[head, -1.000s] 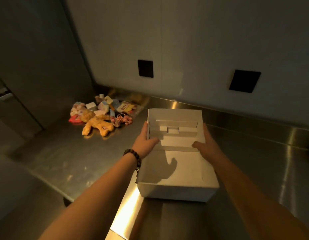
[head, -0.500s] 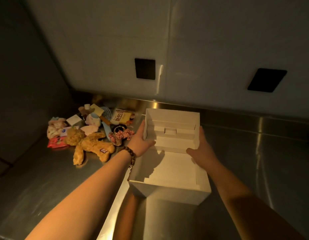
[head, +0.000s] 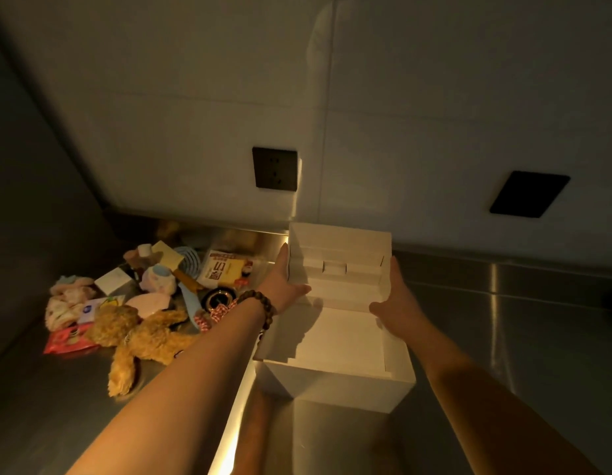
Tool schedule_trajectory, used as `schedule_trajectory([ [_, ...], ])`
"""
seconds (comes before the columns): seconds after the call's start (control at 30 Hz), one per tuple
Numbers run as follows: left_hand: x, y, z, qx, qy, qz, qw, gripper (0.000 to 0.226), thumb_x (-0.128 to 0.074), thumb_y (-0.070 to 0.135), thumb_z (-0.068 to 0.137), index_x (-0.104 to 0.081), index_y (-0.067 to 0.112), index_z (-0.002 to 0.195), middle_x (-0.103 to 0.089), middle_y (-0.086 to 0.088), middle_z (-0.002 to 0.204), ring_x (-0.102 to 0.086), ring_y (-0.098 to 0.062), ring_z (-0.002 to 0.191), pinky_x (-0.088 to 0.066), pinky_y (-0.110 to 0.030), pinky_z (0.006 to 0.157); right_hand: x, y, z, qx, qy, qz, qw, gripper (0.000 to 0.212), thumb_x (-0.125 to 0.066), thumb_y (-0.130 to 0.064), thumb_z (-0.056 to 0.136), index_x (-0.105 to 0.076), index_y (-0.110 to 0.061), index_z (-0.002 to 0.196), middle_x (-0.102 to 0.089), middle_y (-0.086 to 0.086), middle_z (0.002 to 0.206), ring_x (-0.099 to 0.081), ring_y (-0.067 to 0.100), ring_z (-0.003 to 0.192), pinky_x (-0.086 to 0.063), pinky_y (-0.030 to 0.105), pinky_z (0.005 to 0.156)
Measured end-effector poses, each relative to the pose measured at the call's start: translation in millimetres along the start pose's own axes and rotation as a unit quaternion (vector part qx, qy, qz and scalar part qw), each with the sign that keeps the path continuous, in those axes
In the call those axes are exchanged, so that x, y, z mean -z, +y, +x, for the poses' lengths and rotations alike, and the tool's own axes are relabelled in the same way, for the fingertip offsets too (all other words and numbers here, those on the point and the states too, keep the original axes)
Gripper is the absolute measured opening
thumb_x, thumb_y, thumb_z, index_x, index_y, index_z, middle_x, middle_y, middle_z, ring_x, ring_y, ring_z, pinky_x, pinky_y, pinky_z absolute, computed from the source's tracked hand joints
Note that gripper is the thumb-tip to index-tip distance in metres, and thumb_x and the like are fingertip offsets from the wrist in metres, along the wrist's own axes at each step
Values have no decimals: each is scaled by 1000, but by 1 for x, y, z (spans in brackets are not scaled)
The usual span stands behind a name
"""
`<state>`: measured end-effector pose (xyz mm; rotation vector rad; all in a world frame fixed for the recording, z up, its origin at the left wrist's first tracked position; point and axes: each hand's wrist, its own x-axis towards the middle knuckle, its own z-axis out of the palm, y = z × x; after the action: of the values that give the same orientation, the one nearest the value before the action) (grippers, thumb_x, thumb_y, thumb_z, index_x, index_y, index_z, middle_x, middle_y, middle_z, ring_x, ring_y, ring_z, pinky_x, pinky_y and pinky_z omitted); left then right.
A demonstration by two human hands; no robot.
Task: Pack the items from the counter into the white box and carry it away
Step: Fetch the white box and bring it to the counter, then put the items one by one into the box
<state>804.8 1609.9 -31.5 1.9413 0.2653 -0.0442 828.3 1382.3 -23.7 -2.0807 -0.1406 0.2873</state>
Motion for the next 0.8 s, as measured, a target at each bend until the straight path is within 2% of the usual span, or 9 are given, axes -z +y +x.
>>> schedule_trajectory([
  [0.1,0,-2,-1,-12,12,6,1000,87,-71,13,80,-18,32,146,-44,2,135,-47,-24,122,-47,-38,92,1,0,-4,11,1,-1,1000,96,-62,8,79,-12,-33,150,-53,1,126,-54,22,110,-51,35,80],
  [0.17,1,1,-4,0,28,35,999,82,-70,19,81,-20,31,146,-46,-1,135,-50,-24,119,-49,-42,93,3,-1,-5,18,0,4,1000,94,-63,8,79,-14,-30,150,-53,3,129,-54,23,112,-52,39,84],
  [0.3,9,7,-15,-29,98,188,977,47,-60,34,87,-40,29,129,-55,-1,123,-53,-14,98,-46,-31,79,8,-3,-13,14,1,8,1000,89,-61,6,82,-15,-26,151,-52,6,134,-51,22,117,-45,34,90],
  [0.37,10,7,-24,-38,97,210,972,51,-58,40,86,-38,27,131,-50,-1,130,-52,-17,109,-45,-33,85,9,-4,-21,26,3,-3,1000,83,-63,2,83,-21,-24,149,-51,8,135,-50,24,122,-44,35,95],
  [0.43,9,3,-39,-33,74,222,972,62,-58,45,85,-30,27,137,-44,-1,137,-49,-21,118,-48,-40,93,8,-4,-29,28,7,-34,999,81,-65,-6,84,-20,-23,150,-39,12,146,-42,30,132,-40,46,107],
  [0.5,8,-1,-57,-26,57,227,972,68,-57,50,83,-25,28,139,-41,-1,140,-49,-22,120,-48,-46,94,5,-4,-40,15,8,-107,994,84,-64,-19,88,-10,-22,153,-14,12,159,-18,32,145,-25,49,116],
  [0.6,10,-3,-81,-44,61,227,971,65,-54,56,83,-26,32,137,-42,1,140,-49,-18,120,-46,-38,95,2,-10,-53,61,3,-165,984,82,-59,-31,92,-3,-23,153,4,4,162,6,24,148,-12,44,119],
  [0.67,15,-4,-92,-43,82,254,963,71,-46,63,83,-22,31,141,-37,1,146,-43,-17,126,-39,-34,96,-1,-20,-61,105,-10,-178,978,80,-57,-33,93,-5,-27,152,4,0,162,7,21,148,-14,45,119],
  [0.8,34,-8,-110,-25,138,314,939,82,-35,71,82,-16,26,148,-26,-1,153,-30,-19,136,-31,-40,108,-14,-40,-75,176,-59,-205,961,75,-55,-36,94,-7,-31,152,0,-4,162,3,18,149,-19,44,119],
])
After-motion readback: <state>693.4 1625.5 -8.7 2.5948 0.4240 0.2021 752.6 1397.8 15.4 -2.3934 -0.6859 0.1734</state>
